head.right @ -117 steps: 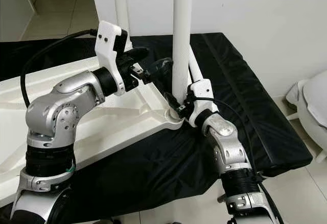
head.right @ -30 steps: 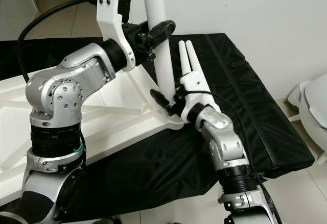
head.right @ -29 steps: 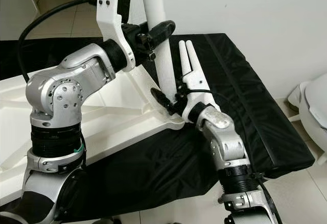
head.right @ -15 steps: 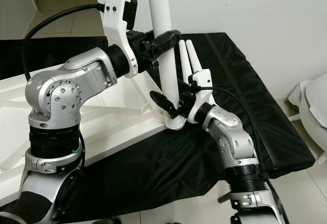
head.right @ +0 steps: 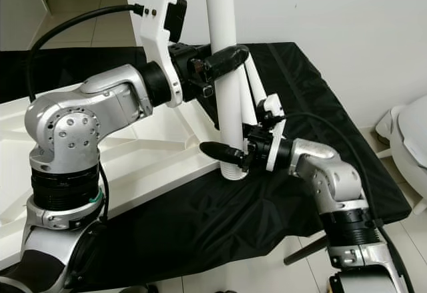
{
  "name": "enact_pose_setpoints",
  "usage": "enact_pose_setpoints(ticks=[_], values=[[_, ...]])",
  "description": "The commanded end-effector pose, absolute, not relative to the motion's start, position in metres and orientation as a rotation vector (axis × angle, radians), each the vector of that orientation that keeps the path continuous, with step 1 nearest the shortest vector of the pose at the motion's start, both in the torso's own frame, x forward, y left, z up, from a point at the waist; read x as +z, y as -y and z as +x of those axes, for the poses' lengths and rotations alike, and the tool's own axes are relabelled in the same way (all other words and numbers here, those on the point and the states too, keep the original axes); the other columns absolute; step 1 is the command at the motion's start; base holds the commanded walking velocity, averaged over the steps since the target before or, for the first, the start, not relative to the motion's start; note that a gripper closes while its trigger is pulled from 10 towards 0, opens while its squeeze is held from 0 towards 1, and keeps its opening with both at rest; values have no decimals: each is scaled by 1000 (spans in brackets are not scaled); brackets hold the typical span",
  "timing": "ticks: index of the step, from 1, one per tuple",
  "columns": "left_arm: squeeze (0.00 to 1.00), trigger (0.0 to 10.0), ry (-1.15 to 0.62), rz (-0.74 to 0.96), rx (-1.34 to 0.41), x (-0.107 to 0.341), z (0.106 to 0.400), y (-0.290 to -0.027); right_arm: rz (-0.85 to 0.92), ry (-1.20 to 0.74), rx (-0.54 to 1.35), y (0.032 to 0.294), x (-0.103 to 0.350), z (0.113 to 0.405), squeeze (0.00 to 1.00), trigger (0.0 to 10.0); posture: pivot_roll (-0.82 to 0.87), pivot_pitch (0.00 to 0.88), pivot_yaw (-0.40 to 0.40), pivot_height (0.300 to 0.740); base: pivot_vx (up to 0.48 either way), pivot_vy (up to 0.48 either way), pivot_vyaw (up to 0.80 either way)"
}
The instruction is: Building children table
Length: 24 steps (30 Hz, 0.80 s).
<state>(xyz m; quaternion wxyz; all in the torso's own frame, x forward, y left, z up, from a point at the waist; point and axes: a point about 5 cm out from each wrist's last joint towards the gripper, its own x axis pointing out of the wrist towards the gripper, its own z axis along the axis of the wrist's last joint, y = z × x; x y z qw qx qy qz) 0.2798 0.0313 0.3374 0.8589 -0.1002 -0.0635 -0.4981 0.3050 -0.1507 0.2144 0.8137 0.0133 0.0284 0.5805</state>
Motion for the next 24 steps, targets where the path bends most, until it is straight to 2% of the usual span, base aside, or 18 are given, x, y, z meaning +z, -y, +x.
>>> enact_pose_setpoints(ticks=[1,17,18,19,20,23,24], values=[[0,10000,160,-184,-1211,340,267,-27,23,-86,1275,154,216,306,0,10000,10,88,-42,740,0,0,0],[0,10000,141,-139,-1248,337,257,-27,-7,-142,1380,171,237,305,0,10000,7,82,-53,740,0,0,0],[0,10000,143,-139,-1249,337,257,-27,-12,-152,1389,171,237,304,0,9490,7,83,-53,740,0,0,0],[0,10000,143,-139,-1249,337,257,-27,-12,-152,1389,171,237,304,0,9490,7,83,-53,740,0,0,0],[0,10000,144,-140,-1251,338,256,-27,-18,-166,1402,170,236,303,0,6235,6,84,-51,740,0,0,0],[0,10000,143,-141,-1251,337,256,-27,-19,-171,1406,170,236,303,0,6431,6,84,-51,740,0,0,0],[0,10000,141,-140,-1250,337,256,-28,-15,-179,1416,170,235,303,0,4039,6,84,-51,740,0,0,0]])
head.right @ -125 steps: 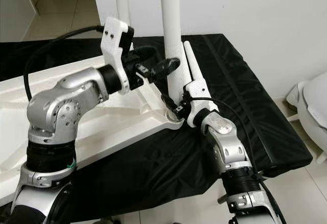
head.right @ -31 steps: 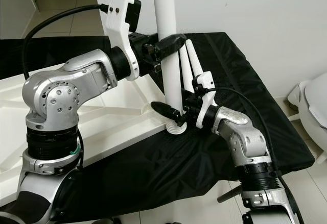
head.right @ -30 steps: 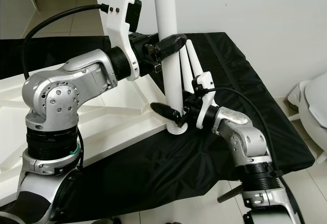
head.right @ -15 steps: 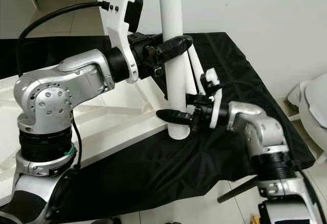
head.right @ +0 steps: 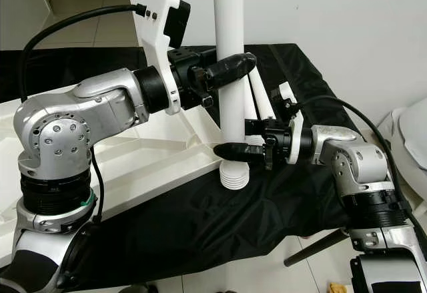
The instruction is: Building children table
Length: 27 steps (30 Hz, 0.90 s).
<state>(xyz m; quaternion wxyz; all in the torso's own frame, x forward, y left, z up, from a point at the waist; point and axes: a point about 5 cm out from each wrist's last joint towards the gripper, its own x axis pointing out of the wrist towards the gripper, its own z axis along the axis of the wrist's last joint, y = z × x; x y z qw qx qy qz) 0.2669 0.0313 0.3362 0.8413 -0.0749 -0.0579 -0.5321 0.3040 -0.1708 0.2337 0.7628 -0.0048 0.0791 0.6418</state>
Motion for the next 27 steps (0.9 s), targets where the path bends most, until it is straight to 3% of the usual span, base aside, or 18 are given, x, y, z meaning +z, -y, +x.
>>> enact_pose_setpoints(ticks=[1,8,9,10,11,14,15,17,18,27], values=[[0,10000,139,-139,-1252,337,256,-28,-11,-186,1423,170,235,302,0,4118,6,87,-51,740,0,0,0],[0,10000,139,-138,-1252,338,255,-28,-2,-222,1446,168,229,298,0,4824,7,93,-50,740,0,0,0],[0,10000,141,-138,-1252,338,255,-28,-5,-234,1453,167,226,297,0,8980,8,94,-51,740,0,0,0],[0,10000,141,-138,-1252,338,255,-28,-5,-234,1453,167,226,297,0,8980,8,94,-51,740,0,0,0],[0,10000,140,-138,-1252,338,254,-28,-6,-243,1459,166,225,296,0,10000,9,96,-52,740,0,0,0],[0,10000,140,-138,-1254,338,253,-28,-1,-254,1468,166,223,295,0,10000,10,99,-52,740,0,0,0],[0,10000,140,-140,-1254,339,253,-28,-3,-253,1466,166,222,296,1000,10000,10,100,-52,740,0,0,0],[0,10000,140,-141,-1254,339,253,-28,-5,-253,1464,165,222,296,1000,10000,10,101,-52,740,0,0,0],[0,10000,141,-142,-1253,339,253,-28,-10,-252,1464,165,221,296,0,10000,10,102,-53,740,0,0,0],[0,10000,142,-142,-1250,339,251,-28,-7,-266,1470,165,217,296,0,10000,17,108,-54,740,0,0,0]])
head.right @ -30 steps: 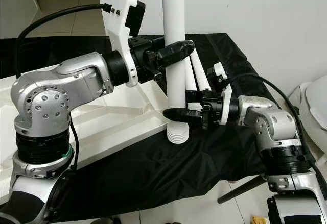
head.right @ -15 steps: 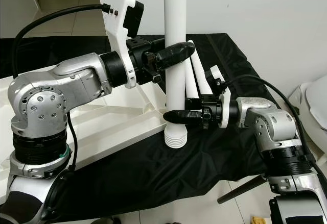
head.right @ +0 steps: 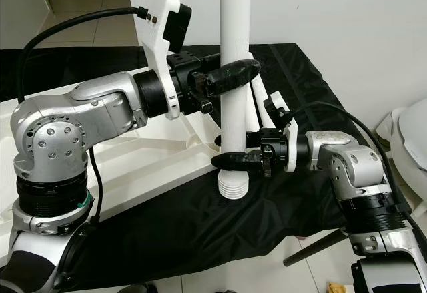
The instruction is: Building children table
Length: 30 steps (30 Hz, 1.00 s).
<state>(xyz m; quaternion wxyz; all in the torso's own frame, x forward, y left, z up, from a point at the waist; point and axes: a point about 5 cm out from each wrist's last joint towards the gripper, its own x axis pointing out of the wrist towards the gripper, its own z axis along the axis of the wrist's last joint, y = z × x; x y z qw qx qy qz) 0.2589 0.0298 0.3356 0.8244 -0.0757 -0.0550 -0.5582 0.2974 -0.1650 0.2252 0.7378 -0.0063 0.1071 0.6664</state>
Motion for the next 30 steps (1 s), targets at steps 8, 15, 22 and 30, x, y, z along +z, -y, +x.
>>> enact_pose_setpoints(ticks=[8,15,22,30], values=[[0,10000,145,-142,-1248,340,250,-27,17,-289,1498,164,214,293,0,0,18,108,-54,740,0,0,0],[0,10000,147,-139,-1246,340,250,-27,23,-291,1505,165,214,292,0,0,16,108,-55,740,0,0,0],[1000,10000,209,-96,-1248,347,248,-28,23,-273,1492,167,216,294,0,0,12,109,-57,740,0,0,0],[1000,10000,192,-138,-1218,348,252,-31,62,-201,1395,166,220,306,0,10000,14,105,-54,740,0,0,0]])
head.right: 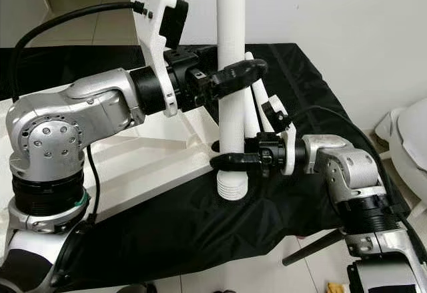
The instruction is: Building children table
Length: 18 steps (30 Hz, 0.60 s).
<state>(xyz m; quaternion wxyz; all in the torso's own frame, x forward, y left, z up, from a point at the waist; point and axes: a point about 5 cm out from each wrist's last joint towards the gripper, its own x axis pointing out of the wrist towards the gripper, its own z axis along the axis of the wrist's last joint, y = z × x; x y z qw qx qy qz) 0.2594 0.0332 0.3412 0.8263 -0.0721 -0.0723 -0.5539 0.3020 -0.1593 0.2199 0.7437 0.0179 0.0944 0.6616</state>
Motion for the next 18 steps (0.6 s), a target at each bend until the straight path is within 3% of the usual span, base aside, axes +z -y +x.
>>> enact_pose_setpoints(ticks=[1,2,3,18], values=[[1000,10000,193,-137,-1214,348,253,-32,75,-184,1369,166,221,308,0,10000,14,104,-52,740,0,0,0],[1000,10000,194,-134,-1211,348,254,-32,84,-172,1351,166,221,310,0,10000,14,104,-52,740,0,0,0],[0,10000,197,-126,-1198,348,255,-33,92,-156,1326,166,222,312,0,10000,16,102,-50,740,0,0,0],[0,10000,170,-148,-966,348,286,-64,208,10,1071,162,227,330,0,10000,14,105,-29,740,0,0,0]])
